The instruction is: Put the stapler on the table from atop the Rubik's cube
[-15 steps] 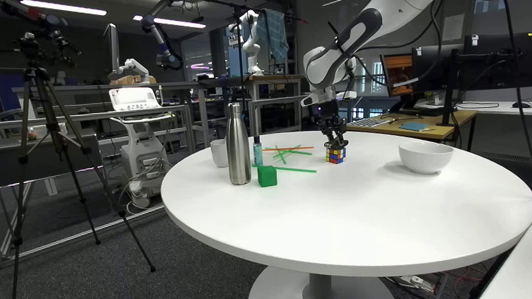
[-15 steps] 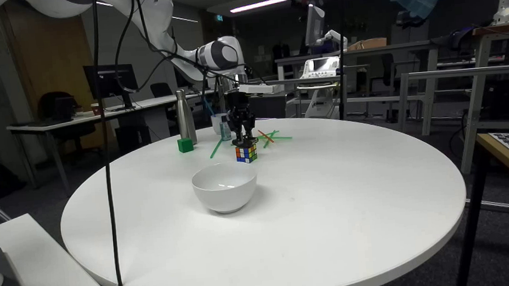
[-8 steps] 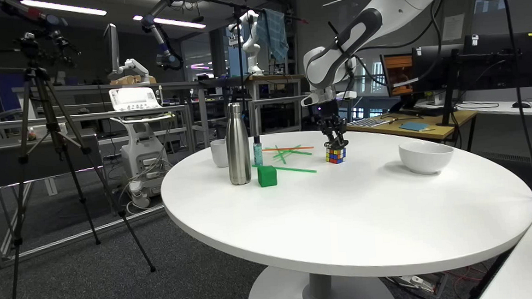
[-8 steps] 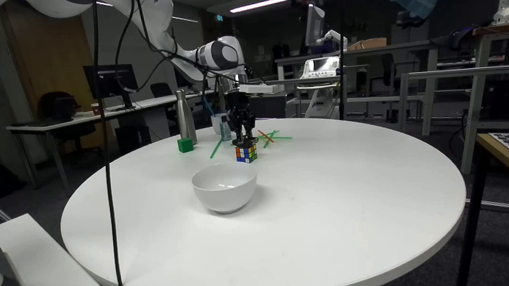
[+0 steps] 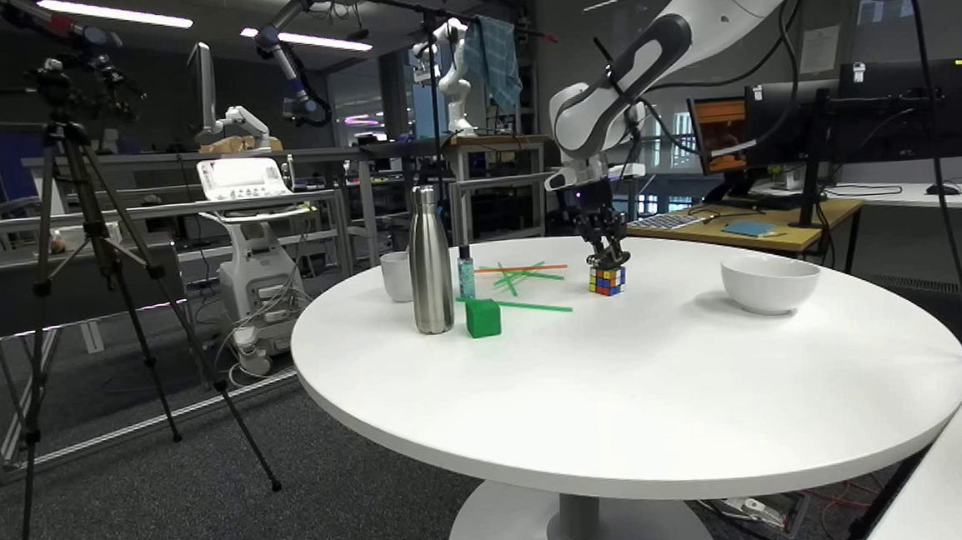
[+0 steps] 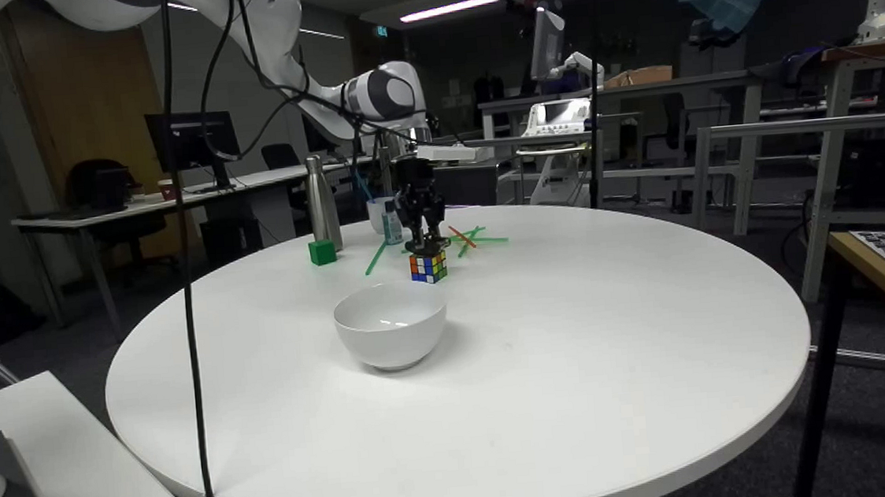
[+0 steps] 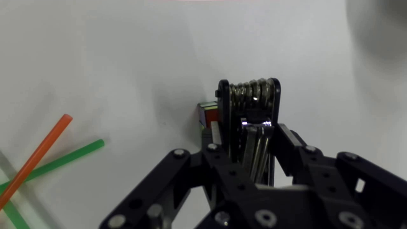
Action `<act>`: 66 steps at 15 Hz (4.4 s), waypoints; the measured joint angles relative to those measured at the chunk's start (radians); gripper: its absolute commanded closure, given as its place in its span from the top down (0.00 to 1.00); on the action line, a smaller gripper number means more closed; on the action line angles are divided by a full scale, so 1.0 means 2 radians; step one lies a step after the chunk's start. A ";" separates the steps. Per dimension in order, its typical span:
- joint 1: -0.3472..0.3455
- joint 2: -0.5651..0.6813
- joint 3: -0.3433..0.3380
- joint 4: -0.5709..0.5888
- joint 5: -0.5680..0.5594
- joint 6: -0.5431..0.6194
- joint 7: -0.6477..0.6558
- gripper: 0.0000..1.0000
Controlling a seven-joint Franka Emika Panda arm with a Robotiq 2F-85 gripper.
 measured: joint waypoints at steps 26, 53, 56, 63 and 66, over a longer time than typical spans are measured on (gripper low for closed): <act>0.025 -0.006 0.012 0.023 0.000 0.000 0.000 0.20; 0.041 -0.057 0.035 -0.095 0.000 0.000 0.000 0.20; 0.041 -0.057 0.036 -0.103 0.000 0.000 0.000 0.20; 0.041 -0.057 0.036 -0.115 0.000 0.000 0.000 0.20; 0.041 -0.057 0.036 -0.122 0.000 0.000 0.000 0.20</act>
